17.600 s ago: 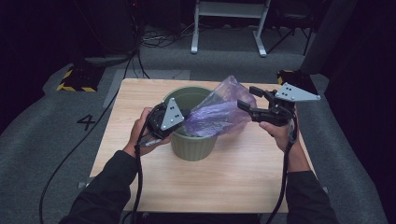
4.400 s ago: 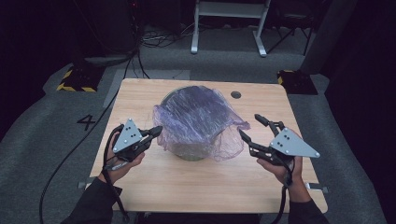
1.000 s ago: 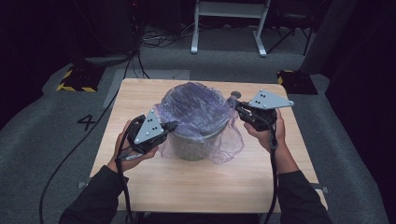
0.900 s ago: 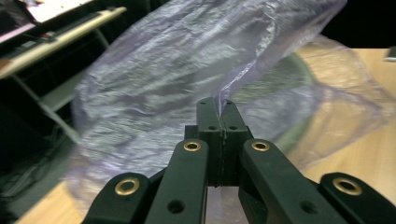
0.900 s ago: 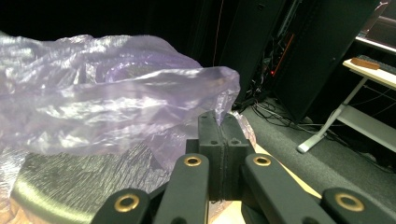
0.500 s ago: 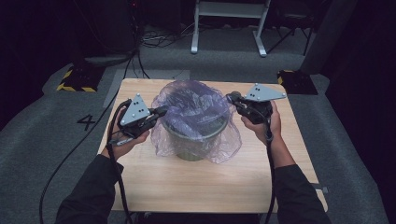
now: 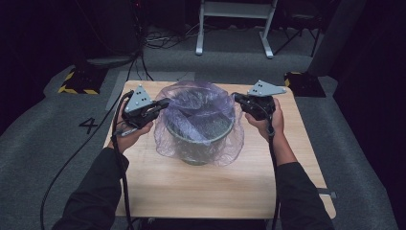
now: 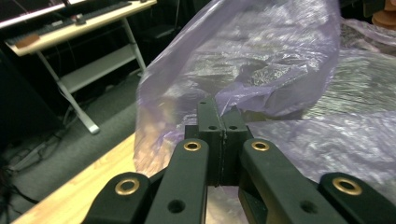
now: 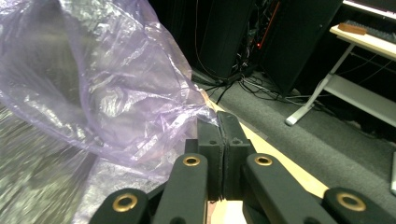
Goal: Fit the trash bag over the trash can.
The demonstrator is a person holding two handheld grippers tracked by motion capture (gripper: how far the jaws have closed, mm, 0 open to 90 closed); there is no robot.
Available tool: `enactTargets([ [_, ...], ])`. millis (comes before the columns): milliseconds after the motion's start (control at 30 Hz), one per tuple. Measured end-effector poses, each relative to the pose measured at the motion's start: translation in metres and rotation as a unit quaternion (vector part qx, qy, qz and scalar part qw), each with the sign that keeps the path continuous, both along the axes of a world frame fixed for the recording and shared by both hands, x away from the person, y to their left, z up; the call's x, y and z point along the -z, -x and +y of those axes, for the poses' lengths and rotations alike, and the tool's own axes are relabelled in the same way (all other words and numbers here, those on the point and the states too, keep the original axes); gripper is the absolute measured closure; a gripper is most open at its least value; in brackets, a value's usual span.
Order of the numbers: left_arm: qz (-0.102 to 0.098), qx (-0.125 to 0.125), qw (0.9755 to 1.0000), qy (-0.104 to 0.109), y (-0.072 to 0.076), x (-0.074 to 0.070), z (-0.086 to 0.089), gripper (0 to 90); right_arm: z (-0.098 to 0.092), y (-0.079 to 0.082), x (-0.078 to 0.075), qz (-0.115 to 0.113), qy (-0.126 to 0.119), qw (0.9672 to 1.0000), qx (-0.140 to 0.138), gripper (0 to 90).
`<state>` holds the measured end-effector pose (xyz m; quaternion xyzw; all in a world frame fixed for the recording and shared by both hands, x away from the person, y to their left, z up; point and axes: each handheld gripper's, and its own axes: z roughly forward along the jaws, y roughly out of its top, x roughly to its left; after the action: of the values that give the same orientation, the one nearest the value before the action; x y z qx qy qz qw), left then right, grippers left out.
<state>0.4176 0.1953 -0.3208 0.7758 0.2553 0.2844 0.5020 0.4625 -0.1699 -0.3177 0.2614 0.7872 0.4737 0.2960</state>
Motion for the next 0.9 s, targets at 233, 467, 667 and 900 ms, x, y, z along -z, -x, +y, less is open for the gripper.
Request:
enactTargets([
  [233, 0.021, -0.015, 0.9996, 0.01, -0.017, 0.007, 0.006, 89.9, 0.002, -0.011, 0.005, 0.005, -0.005, 0.9998, 0.016, 88.3],
  [467, 0.056, -0.033, 0.9975, 0.03, -0.035, 0.02, 0.015, 89.9, 0.004, -0.023, 0.013, 0.023, -0.004, 0.9993, 0.03, 88.3],
  [667, 0.079, -0.045, 0.9952, 0.036, -0.045, 0.033, 0.02, 89.9, 0.002, -0.031, 0.02, 0.039, -0.008, 0.9982, 0.044, 88.3],
  [900, 0.108, -0.055, 0.9918, 0.042, -0.056, 0.05, 0.022, 89.9, 0.0, -0.04, 0.032, 0.061, -0.016, 0.9967, 0.051, 88.2],
])
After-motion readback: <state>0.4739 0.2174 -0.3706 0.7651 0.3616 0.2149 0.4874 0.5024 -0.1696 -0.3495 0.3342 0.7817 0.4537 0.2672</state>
